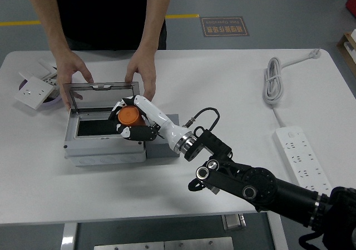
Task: Pick up the cylinder from the cube,place it in the box,flap close box
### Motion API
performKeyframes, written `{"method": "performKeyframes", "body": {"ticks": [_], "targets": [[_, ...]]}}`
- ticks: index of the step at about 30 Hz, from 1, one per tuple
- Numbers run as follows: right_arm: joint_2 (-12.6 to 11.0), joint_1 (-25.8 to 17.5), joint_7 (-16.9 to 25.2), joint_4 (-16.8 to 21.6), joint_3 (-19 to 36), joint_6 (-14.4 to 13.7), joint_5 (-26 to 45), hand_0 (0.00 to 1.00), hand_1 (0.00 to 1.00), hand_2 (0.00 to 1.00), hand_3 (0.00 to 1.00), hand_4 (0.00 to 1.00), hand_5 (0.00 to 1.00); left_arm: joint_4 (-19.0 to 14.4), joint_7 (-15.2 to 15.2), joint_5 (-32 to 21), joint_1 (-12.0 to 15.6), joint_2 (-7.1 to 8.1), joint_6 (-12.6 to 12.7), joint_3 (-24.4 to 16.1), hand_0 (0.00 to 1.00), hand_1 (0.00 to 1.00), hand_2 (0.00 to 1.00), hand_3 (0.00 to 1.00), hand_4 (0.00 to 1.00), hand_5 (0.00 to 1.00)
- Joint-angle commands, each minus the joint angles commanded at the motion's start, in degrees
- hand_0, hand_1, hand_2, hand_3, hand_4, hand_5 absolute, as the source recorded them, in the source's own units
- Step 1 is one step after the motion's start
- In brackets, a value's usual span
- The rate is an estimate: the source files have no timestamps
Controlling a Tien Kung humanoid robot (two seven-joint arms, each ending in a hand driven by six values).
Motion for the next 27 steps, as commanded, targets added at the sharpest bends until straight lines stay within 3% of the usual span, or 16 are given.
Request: {"method": "performKeyframes", "body": {"ticks": [2, 3, 8, 9, 14, 15, 22, 27], "targets": [[0.0, 0.7, -0.3, -0.8, -2.1, -1.0, 0.5, 0.383, 0.394, 0.349, 0.300, 0.002, 0.002, 0.0, 0.1, 0.4, 0.1, 0.14, 0.0, -0.5, 0.923, 0.852, 0.854, 0.951, 0.002, 0.002], [0.0, 1.2, -0.7, -1.1, -3.1, -1.6, 0.4, 0.307, 0.341, 0.301, 0.277, 0.002, 0.002, 0.0, 0.2, 0.5, 0.1, 0.21, 0.0, -0.6, 0.923, 0.852, 0.854, 0.951, 0.002, 0.002], [0.0, 3.6, -3.8, -1.9, -5.5, -4.1, -2.9, 0.307, 0.341, 0.301, 0.277, 0.002, 0.002, 0.0, 0.3, 0.8, 0.3, 0.50, 0.0, -1.0, 0.923, 0.852, 0.854, 0.951, 0.002, 0.002], [0.0, 4.2, -4.5, -1.9, -5.7, -4.6, -4.0, 0.200, 0.257, 0.252, 0.241, 0.002, 0.002, 0.0, 0.4, 1.0, 0.4, 0.55, 0.0, -1.1, 0.923, 0.852, 0.854, 0.951, 0.002, 0.002], [0.0, 6.9, -7.5, -1.4, -6.3, -6.0, -8.1, 0.200, 0.257, 0.252, 0.241, 0.002, 0.002, 0.0, 0.5, 1.3, 0.6, 0.71, 0.0, -1.5, 0.923, 0.852, 0.854, 0.951, 0.002, 0.002], [0.0, 7.4, -7.9, -1.2, -6.3, -6.2, -8.7, 0.111, 0.202, 0.231, 0.222, 0.002, 0.002, 0.0, 0.5, 1.3, 0.6, 0.75, 0.0, -1.5, 0.923, 0.852, 0.854, 0.951, 0.002, 0.002], [0.0, 9.5, -10.1, -0.8, -6.8, -6.9, -10.3, 0.087, 0.189, 0.225, 0.221, 0.002, 0.002, 0.0, 0.7, 1.8, 0.6, 0.97, -0.2, -1.9, 0.923, 0.852, 0.854, 0.951, 0.002, 0.002], [0.0, 10.8, -13.9, -1.4, -8.3, -6.5, -13.3, 0.077, 0.180, 0.222, 0.222, 0.002, 0.002, 0.0, 1.0, 2.9, 0.6, 1.14, -0.3, -2.9, 0.923, 0.852, 0.854, 0.951, 0.002, 0.002]]}}
